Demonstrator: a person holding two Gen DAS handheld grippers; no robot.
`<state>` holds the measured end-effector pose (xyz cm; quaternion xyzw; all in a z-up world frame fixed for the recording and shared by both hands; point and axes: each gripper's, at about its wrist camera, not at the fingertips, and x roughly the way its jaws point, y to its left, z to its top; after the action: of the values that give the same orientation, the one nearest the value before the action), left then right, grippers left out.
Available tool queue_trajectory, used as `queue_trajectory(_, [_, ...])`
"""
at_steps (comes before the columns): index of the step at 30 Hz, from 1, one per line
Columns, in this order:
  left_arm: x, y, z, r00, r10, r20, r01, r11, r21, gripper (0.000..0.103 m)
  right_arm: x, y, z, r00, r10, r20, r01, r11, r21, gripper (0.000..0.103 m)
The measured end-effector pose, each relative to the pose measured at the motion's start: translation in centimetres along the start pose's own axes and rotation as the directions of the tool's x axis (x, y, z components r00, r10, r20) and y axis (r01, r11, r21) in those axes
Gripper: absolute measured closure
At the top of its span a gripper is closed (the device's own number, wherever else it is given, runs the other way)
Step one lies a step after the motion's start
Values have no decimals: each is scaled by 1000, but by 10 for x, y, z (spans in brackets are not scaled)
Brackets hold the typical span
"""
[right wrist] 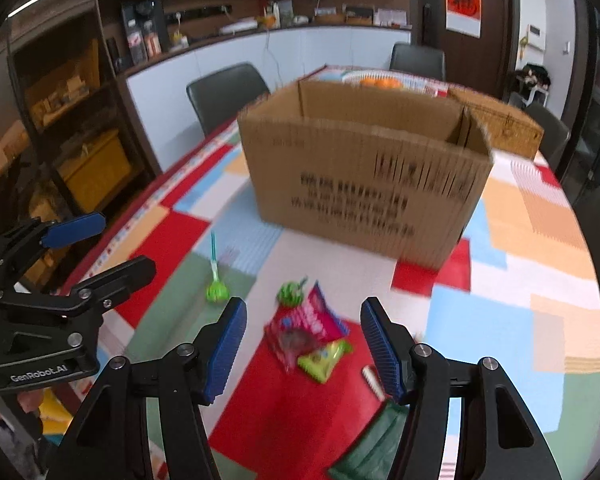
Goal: Organize snacks
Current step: 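Move both open tools back over the remaining snacks, then grasp the green lollipop with the left tool while the right tool grasps the pink-red hawthorn packet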
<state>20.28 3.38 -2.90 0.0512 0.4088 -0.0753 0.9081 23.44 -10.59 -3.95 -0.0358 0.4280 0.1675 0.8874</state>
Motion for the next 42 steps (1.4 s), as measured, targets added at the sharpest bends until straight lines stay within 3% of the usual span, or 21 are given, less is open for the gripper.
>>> queue_trajectory(5, [18, 4, -18, 998, -3, -69, 2, 1000, -11, 23, 19, 3, -12, 997, -10, -71, 8, 1000, -20, 43])
queue_trajectory(12, [39, 11, -25, 995, -12, -103, 11, 1000, -14, 23, 46, 5, -21, 989, -8, -147, 3, 999, -32, 43])
queue_trajectory(25, [90, 16, -15, 984, -78, -159, 71, 996, -48, 23, 79, 3, -17, 983, -24, -184, 12, 998, -63, 43])
queue_trajectory(42, [123, 7, -8, 973, -130, -190, 118, 990, -71, 47, 101, -9, -9, 980, 58, -191, -52, 998, 36, 43])
